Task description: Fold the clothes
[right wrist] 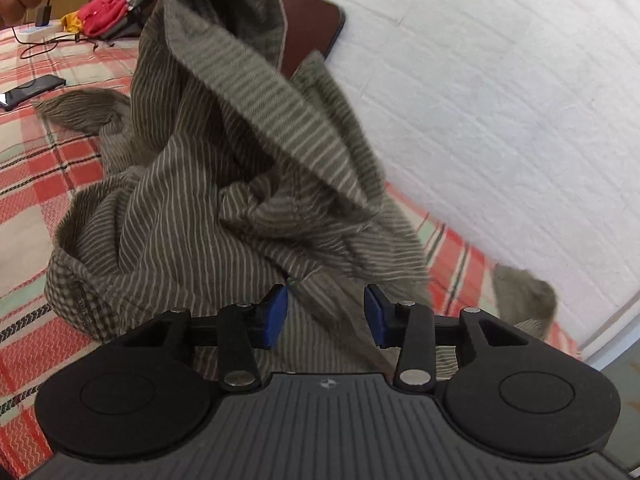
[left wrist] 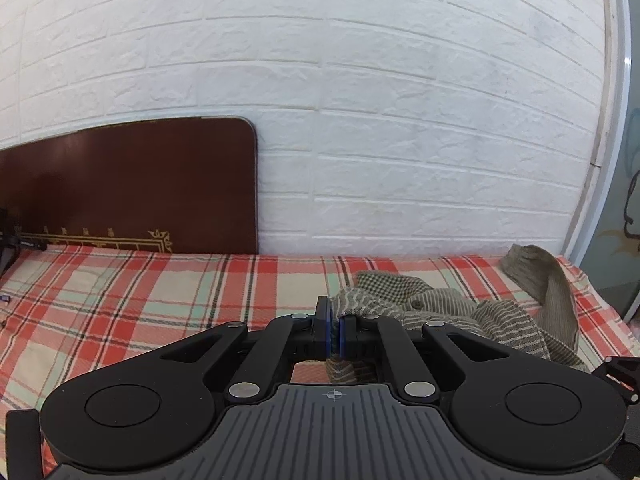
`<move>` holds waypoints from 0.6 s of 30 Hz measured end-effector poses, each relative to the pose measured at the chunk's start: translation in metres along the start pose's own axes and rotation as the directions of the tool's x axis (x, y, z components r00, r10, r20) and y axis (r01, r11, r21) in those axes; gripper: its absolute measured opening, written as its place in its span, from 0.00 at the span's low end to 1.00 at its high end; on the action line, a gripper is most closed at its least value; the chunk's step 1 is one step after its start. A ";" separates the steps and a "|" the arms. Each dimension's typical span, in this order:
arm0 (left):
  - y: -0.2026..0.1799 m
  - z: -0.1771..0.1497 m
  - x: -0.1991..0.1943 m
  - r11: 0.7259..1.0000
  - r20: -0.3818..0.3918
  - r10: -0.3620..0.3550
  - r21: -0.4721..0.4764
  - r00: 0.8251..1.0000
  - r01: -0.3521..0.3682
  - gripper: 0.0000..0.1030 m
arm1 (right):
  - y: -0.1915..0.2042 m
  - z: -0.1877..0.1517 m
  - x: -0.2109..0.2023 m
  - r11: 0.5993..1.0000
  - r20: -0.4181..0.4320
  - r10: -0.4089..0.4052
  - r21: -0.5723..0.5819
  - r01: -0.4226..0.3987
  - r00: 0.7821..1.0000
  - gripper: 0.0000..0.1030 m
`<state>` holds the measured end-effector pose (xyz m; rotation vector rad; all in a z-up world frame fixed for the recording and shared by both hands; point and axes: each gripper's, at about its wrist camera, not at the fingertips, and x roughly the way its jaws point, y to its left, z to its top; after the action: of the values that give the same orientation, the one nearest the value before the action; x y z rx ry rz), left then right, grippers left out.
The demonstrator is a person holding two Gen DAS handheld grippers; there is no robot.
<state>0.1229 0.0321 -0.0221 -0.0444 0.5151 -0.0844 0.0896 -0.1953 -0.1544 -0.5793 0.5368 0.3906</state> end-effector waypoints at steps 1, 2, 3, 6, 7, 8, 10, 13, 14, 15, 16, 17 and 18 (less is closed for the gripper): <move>0.001 0.000 0.001 1.000 -0.004 0.002 0.000 1.000 -0.002 0.00 | 0.001 -0.001 0.005 1.000 -0.008 0.010 -0.004 -0.010 1.000 0.44; 0.002 -0.001 0.003 1.000 -0.007 0.004 0.000 1.000 -0.004 0.00 | 0.001 0.000 0.009 1.000 -0.007 0.003 -0.018 -0.003 1.000 0.41; 0.003 -0.002 0.004 1.000 -0.013 0.008 0.003 1.000 -0.008 0.00 | 0.002 0.001 0.014 0.999 -0.006 -0.004 -0.033 0.004 1.000 0.15; 0.006 -0.005 0.005 0.999 -0.029 0.033 0.016 0.999 -0.032 0.00 | -0.018 0.018 0.005 0.999 0.026 -0.009 0.038 0.008 1.000 0.03; 0.009 -0.006 0.005 0.999 -0.033 0.042 0.018 0.999 -0.041 0.00 | -0.031 0.027 -0.008 0.997 0.062 -0.028 0.074 0.023 0.998 0.03; 0.011 -0.004 0.003 0.999 -0.034 0.040 0.004 0.999 -0.040 0.00 | -0.043 0.036 -0.020 0.993 0.098 -0.048 0.109 0.037 0.994 0.03; 0.017 -0.001 0.000 0.999 -0.035 0.037 -0.021 0.999 -0.038 0.00 | -0.074 0.057 -0.051 0.979 0.174 -0.107 0.191 0.073 0.979 0.03; 0.017 0.015 -0.016 0.999 0.011 0.038 -0.025 0.999 -0.038 0.00 | -0.118 0.091 -0.100 0.947 0.270 -0.190 0.304 0.104 0.944 0.03; 0.015 0.022 -0.024 0.999 0.036 0.038 -0.019 0.999 -0.037 0.00 | -0.126 0.101 -0.117 0.939 0.302 -0.225 0.320 0.124 0.926 0.03; 0.014 0.029 -0.032 0.999 0.062 0.038 -0.013 0.997 -0.037 0.00 | -0.135 0.111 -0.134 0.931 0.332 -0.261 0.337 0.144 0.907 0.03; 0.012 0.039 -0.044 0.999 0.096 0.032 -0.009 0.995 -0.031 0.00 | -0.141 0.120 -0.150 0.924 0.358 -0.288 0.349 0.159 0.888 0.03; 0.011 0.049 -0.057 1.000 0.133 0.031 -0.004 0.991 -0.031 0.00 | -0.146 0.127 -0.165 0.918 0.383 -0.304 0.364 0.161 0.872 0.03; 0.010 0.060 -0.070 0.999 0.175 0.036 0.002 0.984 -0.037 0.00 | -0.152 0.134 -0.180 0.911 0.406 -0.321 0.378 0.162 0.856 0.03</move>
<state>0.0929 0.0493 0.0639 -0.0365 0.3398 -0.0450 0.0692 -0.2667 0.1062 -0.2058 0.0574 0.1746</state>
